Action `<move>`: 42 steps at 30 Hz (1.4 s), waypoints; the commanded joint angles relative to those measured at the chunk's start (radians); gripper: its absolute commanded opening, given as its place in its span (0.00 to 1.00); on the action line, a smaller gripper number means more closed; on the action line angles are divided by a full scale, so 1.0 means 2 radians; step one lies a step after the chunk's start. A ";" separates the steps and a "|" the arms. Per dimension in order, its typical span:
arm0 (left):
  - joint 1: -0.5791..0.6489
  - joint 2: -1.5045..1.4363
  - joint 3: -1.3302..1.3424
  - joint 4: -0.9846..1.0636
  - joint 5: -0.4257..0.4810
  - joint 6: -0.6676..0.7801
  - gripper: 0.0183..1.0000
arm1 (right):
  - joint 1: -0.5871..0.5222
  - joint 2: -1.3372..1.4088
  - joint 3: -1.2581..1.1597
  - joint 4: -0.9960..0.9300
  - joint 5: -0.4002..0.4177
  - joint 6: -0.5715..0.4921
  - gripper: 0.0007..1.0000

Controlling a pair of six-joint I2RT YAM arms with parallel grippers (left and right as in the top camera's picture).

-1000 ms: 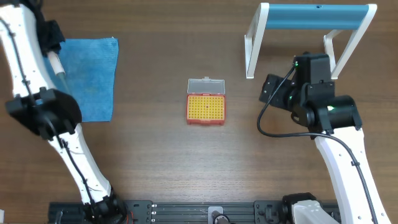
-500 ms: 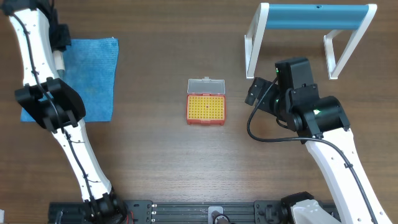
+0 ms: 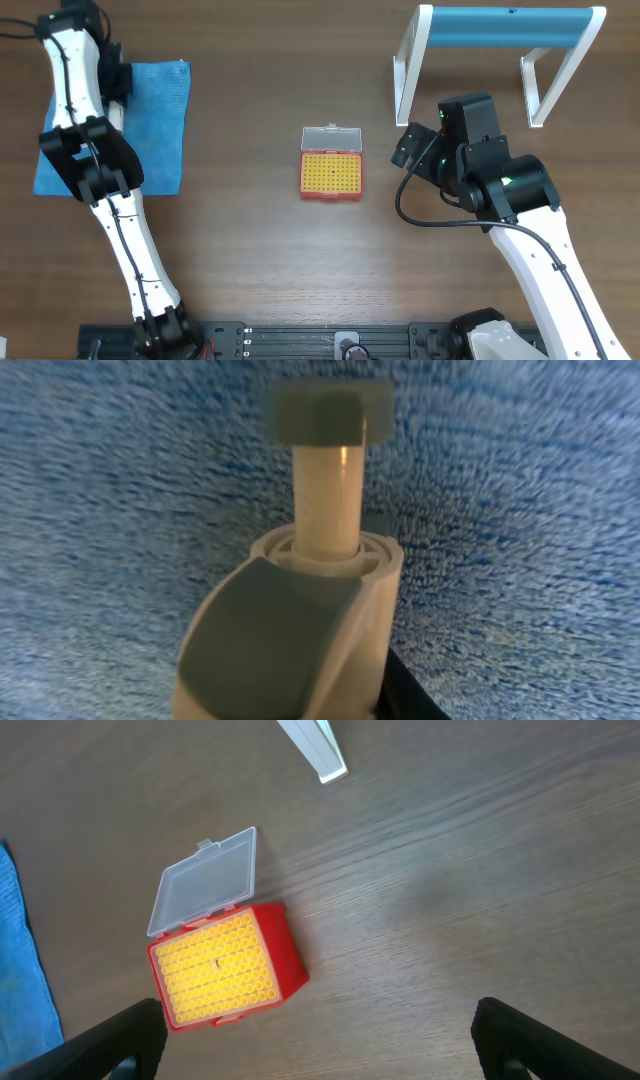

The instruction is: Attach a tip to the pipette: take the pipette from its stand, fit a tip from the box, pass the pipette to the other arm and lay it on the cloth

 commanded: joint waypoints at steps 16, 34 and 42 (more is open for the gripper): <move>-0.013 -0.046 0.002 -0.023 -0.004 0.006 0.86 | 0.002 0.000 0.007 0.001 0.008 0.010 0.99; -0.085 -0.411 -0.008 -0.142 0.160 -0.044 0.86 | 0.005 -0.023 0.007 0.080 0.206 -0.165 0.99; -0.194 -0.659 -0.157 -0.142 0.191 -0.102 0.87 | 0.037 -0.123 0.002 0.093 0.270 -0.274 0.99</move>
